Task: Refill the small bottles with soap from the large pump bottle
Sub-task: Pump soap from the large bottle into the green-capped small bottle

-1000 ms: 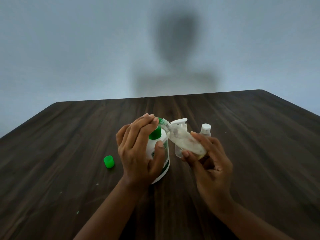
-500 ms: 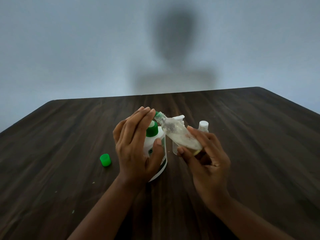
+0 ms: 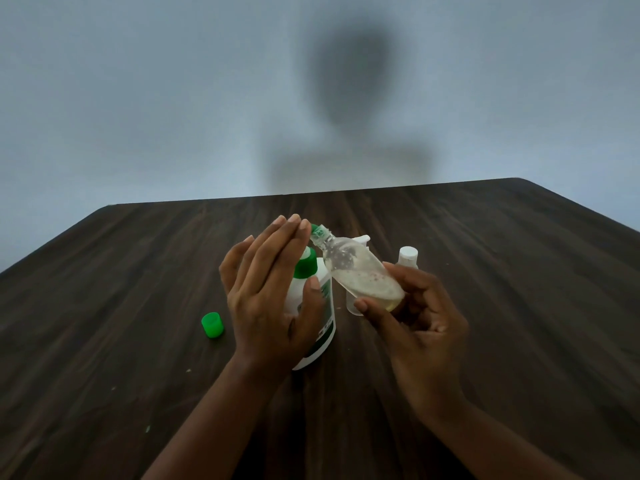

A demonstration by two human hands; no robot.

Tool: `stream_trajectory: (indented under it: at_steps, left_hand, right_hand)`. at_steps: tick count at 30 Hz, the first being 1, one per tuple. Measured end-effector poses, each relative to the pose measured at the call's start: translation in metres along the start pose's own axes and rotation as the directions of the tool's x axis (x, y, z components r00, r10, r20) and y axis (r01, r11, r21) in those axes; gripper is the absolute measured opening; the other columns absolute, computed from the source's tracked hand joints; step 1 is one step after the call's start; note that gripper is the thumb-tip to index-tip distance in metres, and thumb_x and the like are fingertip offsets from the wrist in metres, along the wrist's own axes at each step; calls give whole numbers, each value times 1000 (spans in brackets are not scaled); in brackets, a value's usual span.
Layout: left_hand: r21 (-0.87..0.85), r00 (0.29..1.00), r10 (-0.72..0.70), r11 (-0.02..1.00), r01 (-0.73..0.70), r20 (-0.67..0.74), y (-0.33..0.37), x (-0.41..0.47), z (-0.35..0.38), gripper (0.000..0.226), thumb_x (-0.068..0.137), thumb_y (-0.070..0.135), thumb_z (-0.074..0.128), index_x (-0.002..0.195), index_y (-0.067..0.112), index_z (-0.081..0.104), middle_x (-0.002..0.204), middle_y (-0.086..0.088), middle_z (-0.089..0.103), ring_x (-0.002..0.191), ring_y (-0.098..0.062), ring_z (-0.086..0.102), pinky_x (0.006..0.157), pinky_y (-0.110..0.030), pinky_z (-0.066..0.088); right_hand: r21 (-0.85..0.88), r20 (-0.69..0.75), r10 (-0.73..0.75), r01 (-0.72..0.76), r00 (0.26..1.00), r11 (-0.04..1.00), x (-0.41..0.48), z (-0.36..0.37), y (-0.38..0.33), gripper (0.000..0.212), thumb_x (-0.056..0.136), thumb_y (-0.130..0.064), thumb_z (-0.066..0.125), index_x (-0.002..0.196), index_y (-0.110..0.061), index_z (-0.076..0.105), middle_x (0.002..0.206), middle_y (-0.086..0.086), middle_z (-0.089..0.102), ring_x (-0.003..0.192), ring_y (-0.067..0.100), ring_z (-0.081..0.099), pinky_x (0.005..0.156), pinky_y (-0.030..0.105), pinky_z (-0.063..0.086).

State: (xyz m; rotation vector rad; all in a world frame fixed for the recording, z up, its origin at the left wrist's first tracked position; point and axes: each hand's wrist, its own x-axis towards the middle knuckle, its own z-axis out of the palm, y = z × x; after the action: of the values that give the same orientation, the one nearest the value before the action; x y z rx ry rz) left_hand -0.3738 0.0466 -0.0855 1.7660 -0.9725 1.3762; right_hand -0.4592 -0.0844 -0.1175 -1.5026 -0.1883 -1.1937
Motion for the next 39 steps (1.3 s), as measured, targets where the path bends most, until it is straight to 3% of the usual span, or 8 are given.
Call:
stream_trajectory:
  at_steps: [4, 8, 12, 18, 25, 28, 32, 39]
  left_hand:
    - [-39, 999, -34, 999, 33, -28, 0, 2, -1, 33, 86, 19, 46, 109, 6, 66, 114, -1, 61, 108, -17, 59, 92, -37, 39]
    - [-36, 998, -38, 999, 36, -57, 2, 5, -1, 29, 85, 18, 47, 95, 4, 71, 106, 4, 61, 99, -14, 61, 88, -34, 38]
    - [-59, 998, -51, 997, 49, -30, 5, 4, -2, 31, 85, 20, 47, 105, 6, 67, 113, 2, 60, 108, -16, 59, 91, -35, 38]
    - [-72, 997, -71, 995, 70, -10, 9, 7, -3, 35, 87, 23, 46, 115, 9, 59, 120, 0, 56, 117, -16, 54, 97, -36, 39]
    - [-87, 994, -110, 990, 109, -2, 7, 5, 0, 33, 83, 21, 46, 94, -1, 68, 102, -9, 67, 100, -15, 58, 90, -27, 37]
    - [-101, 994, -104, 990, 103, -13, 8, 3, 1, 34, 83, 21, 46, 98, 0, 68, 106, -8, 66, 104, -15, 58, 90, -28, 37]
    - [-93, 997, -73, 993, 72, -7, 7, 4, -2, 38, 84, 24, 45, 114, 5, 61, 119, -2, 57, 115, -15, 55, 96, -30, 37]
    - [-82, 996, -84, 993, 85, 18, 6, 7, -4, 39, 83, 24, 46, 110, 3, 64, 116, 0, 58, 111, -14, 55, 95, -27, 36]
  right_hand:
    - [13, -18, 55, -55, 998, 998, -1, -1, 1, 43, 77, -47, 76, 113, -26, 66, 104, -13, 72, 89, 15, 72, 72, 31, 60]
    - [20, -32, 41, -41, 999, 999, -1, -2, -1, 39, 78, -43, 77, 114, -31, 68, 103, -13, 72, 86, 15, 72, 69, 30, 61]
    - [18, -10, -24, 24, 1000, 1000, 0, -1, -1, 35, 78, -22, 76, 112, -19, 66, 105, -19, 69, 91, 7, 70, 73, 17, 57]
    - [23, 4, -74, 74, 997, 997, 0, 1, -1, 36, 81, -34, 75, 115, -38, 63, 107, -17, 68, 94, 9, 70, 74, 18, 57]
    - [28, 11, -34, 34, 999, 999, -1, -4, 2, 36, 81, -37, 75, 112, -23, 65, 106, -14, 69, 90, 9, 71, 70, 18, 57]
    - [44, 9, -42, 42, 999, 998, 0, -3, 0, 33, 81, -38, 75, 111, -32, 65, 106, -16, 69, 91, 7, 71, 70, 17, 57]
    - [42, 31, -74, 72, 997, 997, 0, 0, 0, 34, 81, -31, 74, 110, -18, 61, 104, -19, 68, 92, 6, 70, 73, 17, 57]
    - [13, 27, -87, 87, 996, 996, 2, -1, 5, 34, 82, -29, 75, 110, -18, 61, 103, -12, 67, 92, 9, 70, 74, 19, 56]
